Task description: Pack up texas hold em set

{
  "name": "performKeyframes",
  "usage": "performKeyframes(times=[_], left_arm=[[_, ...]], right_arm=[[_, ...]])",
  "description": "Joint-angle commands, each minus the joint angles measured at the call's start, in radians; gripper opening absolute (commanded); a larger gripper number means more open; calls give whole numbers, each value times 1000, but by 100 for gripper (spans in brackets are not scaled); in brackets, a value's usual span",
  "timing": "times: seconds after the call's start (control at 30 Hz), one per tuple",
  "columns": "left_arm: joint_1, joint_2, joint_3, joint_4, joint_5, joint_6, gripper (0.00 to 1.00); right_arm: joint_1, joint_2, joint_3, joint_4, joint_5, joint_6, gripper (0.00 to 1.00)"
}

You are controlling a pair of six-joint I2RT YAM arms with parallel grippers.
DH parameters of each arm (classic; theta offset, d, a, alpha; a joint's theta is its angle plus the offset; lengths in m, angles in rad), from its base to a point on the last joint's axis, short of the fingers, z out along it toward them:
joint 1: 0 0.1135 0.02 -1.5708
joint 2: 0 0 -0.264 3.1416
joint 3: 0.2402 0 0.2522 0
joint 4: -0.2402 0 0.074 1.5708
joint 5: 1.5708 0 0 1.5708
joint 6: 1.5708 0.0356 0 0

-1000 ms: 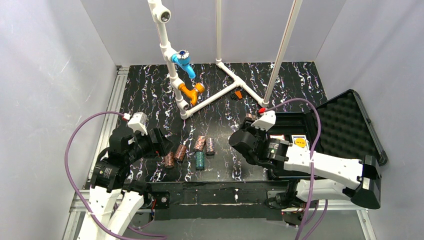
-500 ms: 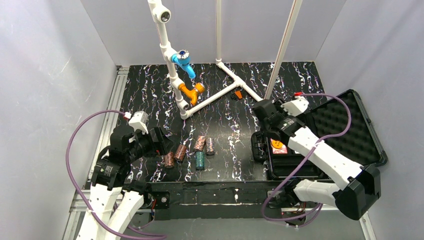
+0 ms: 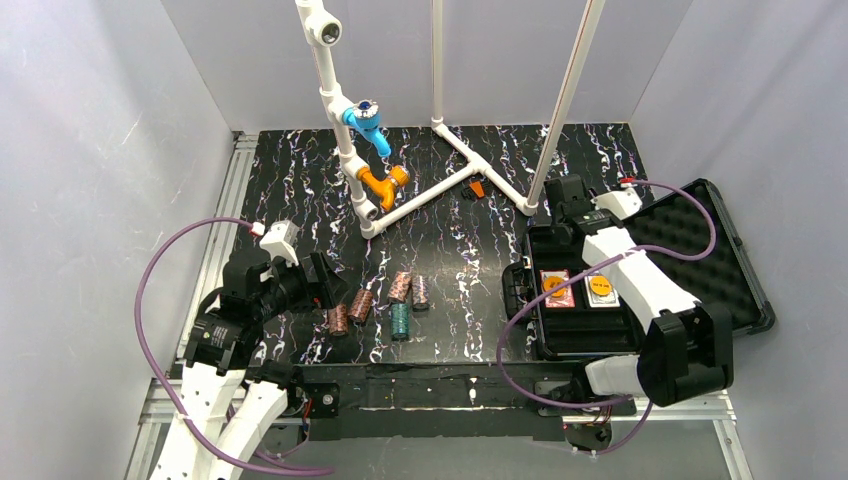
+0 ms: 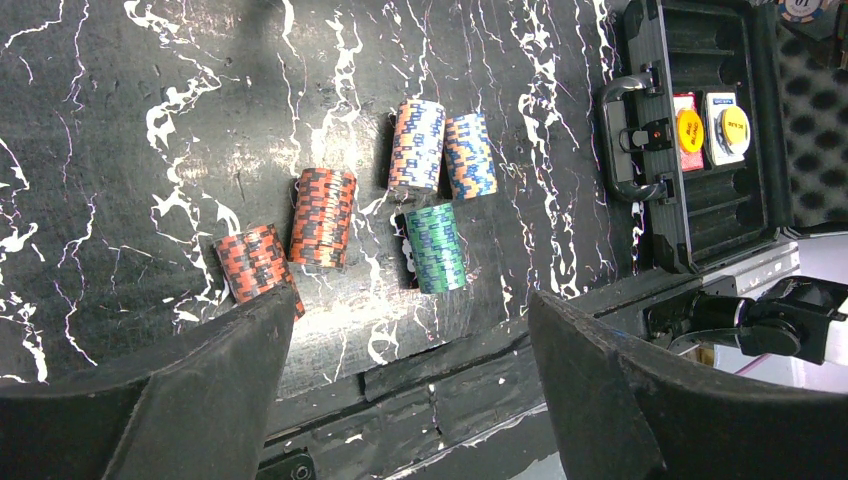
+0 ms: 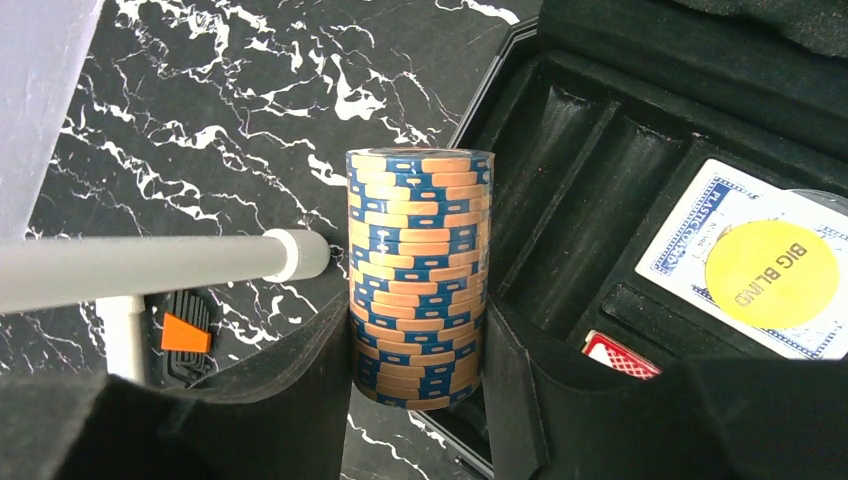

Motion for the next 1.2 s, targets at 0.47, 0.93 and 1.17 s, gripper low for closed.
performKeyframes(times=[0.47,0.93,1.17], left_arm=[[2,-3,3,-3,7,13,84],[4,2,2,-3,8,13,84],[5,6,2,-3,6,13,84]], right_arm=[[-227,72,-70,205,-206,15,1],[-287,119,-122,282,-291,7,1],[-299,144,-126,316,-310,9,1]])
